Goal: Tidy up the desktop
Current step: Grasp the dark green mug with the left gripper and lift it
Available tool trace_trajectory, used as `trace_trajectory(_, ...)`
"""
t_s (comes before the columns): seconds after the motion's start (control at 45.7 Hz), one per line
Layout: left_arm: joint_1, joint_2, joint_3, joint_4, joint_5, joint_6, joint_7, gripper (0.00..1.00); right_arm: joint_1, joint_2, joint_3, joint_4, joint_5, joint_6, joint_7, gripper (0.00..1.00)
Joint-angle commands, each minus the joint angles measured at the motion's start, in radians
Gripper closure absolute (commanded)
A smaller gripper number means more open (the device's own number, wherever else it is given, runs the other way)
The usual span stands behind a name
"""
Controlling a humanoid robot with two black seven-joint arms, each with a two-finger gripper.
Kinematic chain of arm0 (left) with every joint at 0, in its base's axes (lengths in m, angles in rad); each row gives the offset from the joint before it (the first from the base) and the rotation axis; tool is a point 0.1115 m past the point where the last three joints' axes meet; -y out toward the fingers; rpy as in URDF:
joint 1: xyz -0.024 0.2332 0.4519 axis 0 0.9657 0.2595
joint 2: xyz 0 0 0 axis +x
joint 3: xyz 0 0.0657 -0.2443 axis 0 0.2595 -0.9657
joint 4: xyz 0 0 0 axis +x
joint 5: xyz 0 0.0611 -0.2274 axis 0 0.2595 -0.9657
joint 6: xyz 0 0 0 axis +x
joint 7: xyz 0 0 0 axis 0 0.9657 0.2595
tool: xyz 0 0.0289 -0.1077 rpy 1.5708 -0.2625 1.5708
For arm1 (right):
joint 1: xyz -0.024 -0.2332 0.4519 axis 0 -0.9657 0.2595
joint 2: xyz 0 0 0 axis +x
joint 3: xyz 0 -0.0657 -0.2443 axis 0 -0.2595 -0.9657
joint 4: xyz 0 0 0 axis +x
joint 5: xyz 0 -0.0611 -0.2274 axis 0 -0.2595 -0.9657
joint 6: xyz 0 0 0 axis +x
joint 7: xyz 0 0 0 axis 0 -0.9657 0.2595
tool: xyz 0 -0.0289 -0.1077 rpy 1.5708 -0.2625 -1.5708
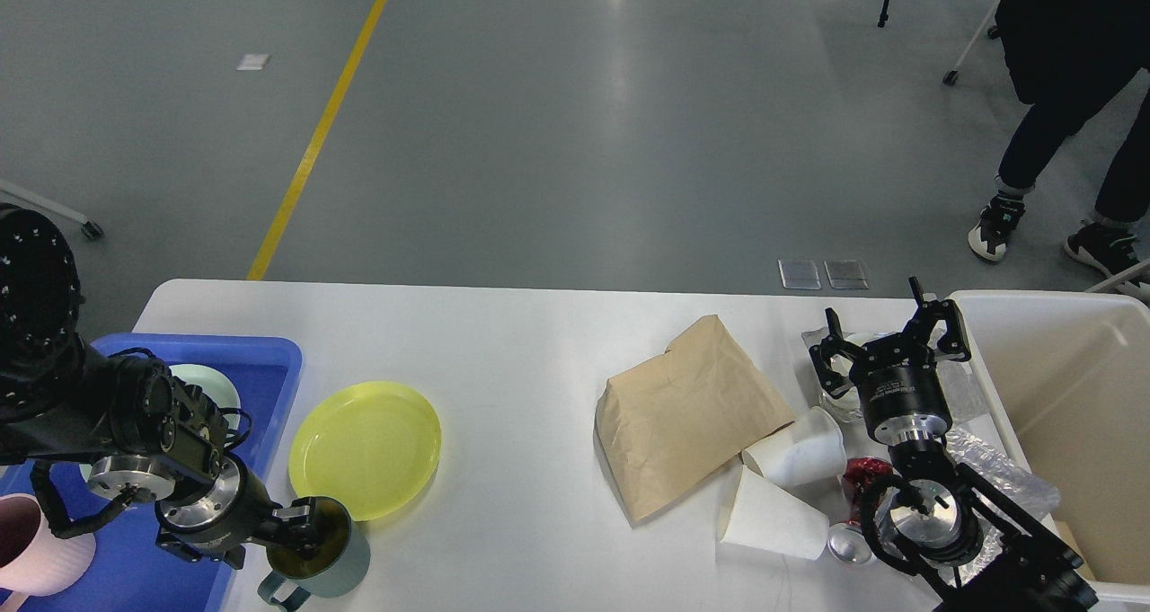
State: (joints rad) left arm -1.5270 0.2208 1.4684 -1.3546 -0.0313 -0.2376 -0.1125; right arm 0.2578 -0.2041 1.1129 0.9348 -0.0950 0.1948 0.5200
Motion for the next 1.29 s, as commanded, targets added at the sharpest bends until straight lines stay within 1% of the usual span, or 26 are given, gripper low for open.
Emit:
trace_trajectory(0.0,0.034,-0.008,-0.025,0.025,-0.001,0.006,0.033,0.35,0.000,0.000,0.001,0.001,0.000,0.000,0.000,0.00)
trace_trajectory(0.044,0.051,-0.009,-0.028,0.040,-0.002,0.008,0.053,0.37,0.000,0.000,0.001,-0.001,0.000,0.000,0.000,0.00)
trace_trajectory(0.066,0.068,-0.014,-0.031,0.058,-0.002,0.006,0.075,0.43,0.000,0.000,0.001,-0.001,0.000,0.000,0.000,0.00)
trace_trajectory(0.088,0.073,-0.017,-0.037,0.064,-0.004,0.006,0.083,0.46,0.000,0.000,0.001,-0.001,-0.002,0.000,0.000,0.00)
trace_trajectory(0.109,0.080,-0.020,-0.052,0.075,-0.015,0.006,0.097,0.51,0.000,0.000,0.001,-0.001,-0.002,0.000,0.000,0.00)
trace_trajectory(0.197,0.087,-0.020,-0.066,0.086,-0.051,0.004,0.125,0.70,0.000,0.000,-0.001,-0.001,-0.002,0.000,0.000,0.00)
trace_trajectory(0.285,0.085,-0.018,-0.066,0.088,-0.081,-0.003,0.139,0.85,0.000,0.000,-0.001,-0.001,0.000,0.000,0.000,0.00)
trace_trajectory(0.372,0.085,-0.015,-0.068,0.088,-0.084,-0.011,0.139,0.95,0.000,0.000,0.001,-0.001,-0.002,0.000,0.000,0.00)
trace_trajectory(0.46,0.084,-0.015,-0.066,0.088,-0.084,-0.014,0.139,1.00,0.000,0.000,0.001,-0.001,0.000,0.000,0.000,0.00)
trace_trajectory(0.591,0.074,-0.012,-0.065,0.086,-0.084,-0.029,0.139,1.00,0.000,0.000,0.001,-0.001,0.000,0.000,0.000,0.00)
trace_trajectory(0.701,0.062,-0.005,-0.066,0.088,-0.084,-0.092,0.137,1.00,0.000,0.000,0.001,-0.001,0.000,0.000,0.000,0.00)
trace_trajectory(0.744,0.041,-0.003,-0.062,0.088,-0.084,-0.124,0.137,1.00,0.000,0.000,0.001,-0.001,0.000,0.000,0.000,0.00)
trace_trajectory(0.766,0.013,0.000,-0.056,0.086,-0.084,-0.159,0.137,1.00,0.000,0.000,0.001,-0.001,0.000,0.000,0.000,0.00)
trace_trajectory(0.898,-0.076,0.044,-0.039,0.078,-0.082,-0.307,0.137,1.00,0.000,0.000,0.001,-0.001,-0.002,0.000,0.000,0.00)
trace_trajectory(0.985,-0.168,0.065,-0.013,0.069,-0.082,-0.396,0.137,1.00,0.000,0.000,-0.001,-0.001,0.000,0.000,0.000,0.00)
trace_trajectory(1.051,-0.235,0.066,0.018,0.043,-0.081,-0.436,0.139,1.00,0.000,0.000,-0.001,-0.001,0.000,0.000,0.000,0.00)
trace_trajectory(1.16,-0.373,0.071,0.050,-0.046,-0.081,-0.439,0.139,1.00,0.000,0.000,0.001,-0.001,-0.002,0.000,0.000,0.00)
trace_trajectory(1.27,-0.557,0.100,0.086,-0.162,-0.078,-0.454,0.139,1.00,0.000,0.000,0.001,-0.002,0.000,0.000,0.000,0.00)
